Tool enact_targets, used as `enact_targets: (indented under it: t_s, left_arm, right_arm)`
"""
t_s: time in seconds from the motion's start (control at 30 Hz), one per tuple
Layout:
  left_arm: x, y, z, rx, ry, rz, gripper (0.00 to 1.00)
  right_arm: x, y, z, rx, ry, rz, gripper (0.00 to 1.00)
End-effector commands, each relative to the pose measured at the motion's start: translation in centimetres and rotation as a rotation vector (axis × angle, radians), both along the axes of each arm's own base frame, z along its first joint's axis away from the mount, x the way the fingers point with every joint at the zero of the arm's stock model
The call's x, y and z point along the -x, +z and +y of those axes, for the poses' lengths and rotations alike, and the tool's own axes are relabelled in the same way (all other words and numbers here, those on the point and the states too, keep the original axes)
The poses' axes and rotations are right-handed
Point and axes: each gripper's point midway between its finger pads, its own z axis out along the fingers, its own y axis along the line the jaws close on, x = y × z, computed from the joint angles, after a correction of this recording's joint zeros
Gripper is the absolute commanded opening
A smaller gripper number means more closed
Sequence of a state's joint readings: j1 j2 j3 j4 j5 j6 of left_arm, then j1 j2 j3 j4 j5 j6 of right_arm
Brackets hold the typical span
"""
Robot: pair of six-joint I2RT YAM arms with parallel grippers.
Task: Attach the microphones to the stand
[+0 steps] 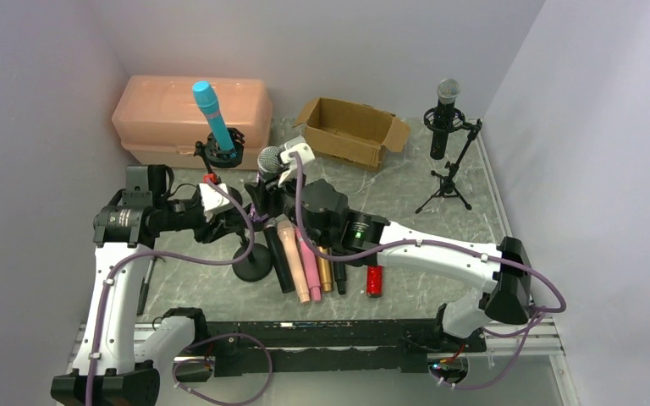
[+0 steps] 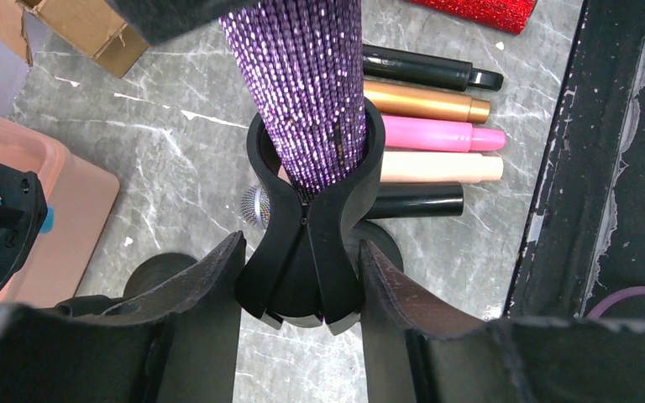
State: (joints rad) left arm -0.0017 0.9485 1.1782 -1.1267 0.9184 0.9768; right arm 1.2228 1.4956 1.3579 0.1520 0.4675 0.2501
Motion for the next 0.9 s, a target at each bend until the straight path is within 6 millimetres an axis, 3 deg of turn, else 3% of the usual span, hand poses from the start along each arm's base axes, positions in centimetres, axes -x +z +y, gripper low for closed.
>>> enact_targets:
  t_s: [0.0, 0.1, 0.2, 0.23, 0.27, 0.33, 0.37, 0.47, 0.6, 0.67, 0.73, 0.8, 0.87]
  left_arm:
    - [-0.7, -1.1, 0.8, -0.043, 0.042, 0.036, 0.0]
    - [-0.9, -0.5, 0.7, -0.031, 0.046, 0.025, 0.01]
    - [-0.8, -0.2, 0.6, -0.028, 0.042, 0.023, 0.08]
    - [-0.9, -0.1, 0.6, -0.029, 0.047, 0.023, 0.17]
    - [-0.9, 0.0, 0.7, -0.03, 0.053, 0.02, 0.35]
    - [-0.8, 0.2, 0.8, -0.035, 0.054, -0.001, 0.81]
    - [-0.7, 0.1, 0.8, -0.034, 0.059, -0.008, 0.96]
    - [-0.5, 0.3, 0.7, -0.028, 0.051, -0.051, 1.0]
    - [0.3, 0.3, 0.3, -0.03, -0.003, -0.048, 0.95]
    - [0.1, 0.4, 0.6, -0.025, 0.003, -0.039, 0.92]
    - [-0.2, 0.6, 0.8, -0.016, 0.007, -0.034, 0.92]
    - [-0.4, 0.9, 0.9, -0.008, 0.005, -0.028, 0.92]
    - [-0.5, 1.2, 1.0, -0.004, 0.01, -0.028, 0.92]
  right_arm:
    - [0.3, 0.8, 1.0, -0.048, 0.0, -0.037, 0.0]
    - [0.1, -0.3, 1.6, -0.023, -0.003, -0.033, 0.0]
    - [0.0, -0.9, 1.7, -0.01, -0.01, -0.032, 0.0]
    - [0.0, -1.1, 1.6, -0.008, -0.013, -0.031, 0.0]
    - [0.0, -1.2, 1.5, -0.005, -0.015, -0.031, 0.0]
    - [0.1, -1.5, 1.3, -0.004, -0.016, -0.027, 0.0]
    - [0.1, -1.7, 1.2, -0.003, -0.018, -0.023, 0.0]
    - [0.2, -1.9, 1.1, -0.002, -0.016, -0.018, 0.0]
    - [0.5, -2.1, 1.5, 0.01, 0.011, -0.009, 0.03]
    - [1.0, -1.6, 1.6, 0.017, 0.041, -0.003, 0.34]
    - [1.6, -0.4, 1.4, 0.006, 0.075, 0.003, 0.57]
    - [2.0, 1.5, 0.4, -0.028, 0.094, 0.005, 0.7]
    - [2.1, 3.0, -0.8, -0.062, 0.109, 0.009, 0.75]
